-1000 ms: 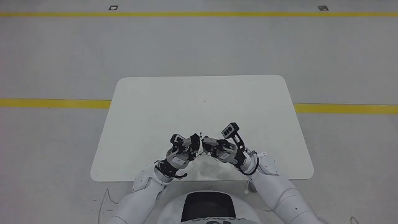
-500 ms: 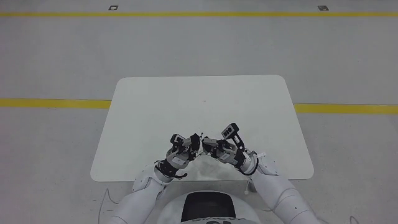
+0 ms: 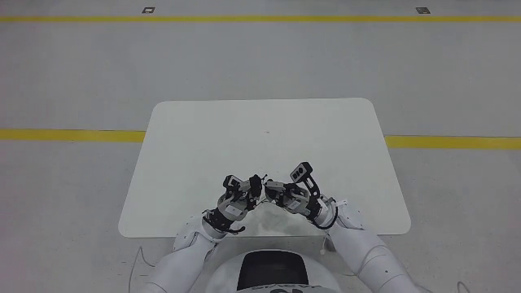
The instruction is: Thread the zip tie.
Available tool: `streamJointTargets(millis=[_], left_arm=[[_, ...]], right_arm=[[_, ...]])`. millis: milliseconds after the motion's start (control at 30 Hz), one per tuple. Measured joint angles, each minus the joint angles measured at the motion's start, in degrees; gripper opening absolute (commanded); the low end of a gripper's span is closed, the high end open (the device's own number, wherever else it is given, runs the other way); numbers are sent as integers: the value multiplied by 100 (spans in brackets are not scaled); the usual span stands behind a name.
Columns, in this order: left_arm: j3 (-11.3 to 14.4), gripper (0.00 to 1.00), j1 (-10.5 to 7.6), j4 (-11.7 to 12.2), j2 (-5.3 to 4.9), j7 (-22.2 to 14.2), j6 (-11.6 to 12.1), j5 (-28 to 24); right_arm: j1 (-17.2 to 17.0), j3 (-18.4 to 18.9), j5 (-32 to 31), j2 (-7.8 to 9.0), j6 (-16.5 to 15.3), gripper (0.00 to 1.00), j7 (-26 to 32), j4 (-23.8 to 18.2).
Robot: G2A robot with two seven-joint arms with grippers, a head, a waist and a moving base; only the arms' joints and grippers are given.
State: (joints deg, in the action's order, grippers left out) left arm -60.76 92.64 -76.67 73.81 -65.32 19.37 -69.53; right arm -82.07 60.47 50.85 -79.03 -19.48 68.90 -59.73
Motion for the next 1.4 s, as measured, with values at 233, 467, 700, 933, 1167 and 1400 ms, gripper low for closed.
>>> streamJointTargets(millis=[233,467,700,933,1167,1400], left_arm=[[0,0,0,0,0,0,0,0],[0,0,0,0,0,0,0,0],[0,0,0,0,0,0,0,0],[0,0,0,0,0,0,0,0],[0,0,0,0,0,0,0,0],[0,0,0,0,0,0,0,0]], right_arm=[[16,-17,1,-5,0,0,-7,43],[40,-43,-2,-11,0,0,-13,96],[71,-72,6,-17,0,0,-21,160],[99,-95,11,-19,8,0,-25,212],[117,-114,3,-20,12,0,-36,248],[132,-130,-8,-19,16,0,-48,274]])
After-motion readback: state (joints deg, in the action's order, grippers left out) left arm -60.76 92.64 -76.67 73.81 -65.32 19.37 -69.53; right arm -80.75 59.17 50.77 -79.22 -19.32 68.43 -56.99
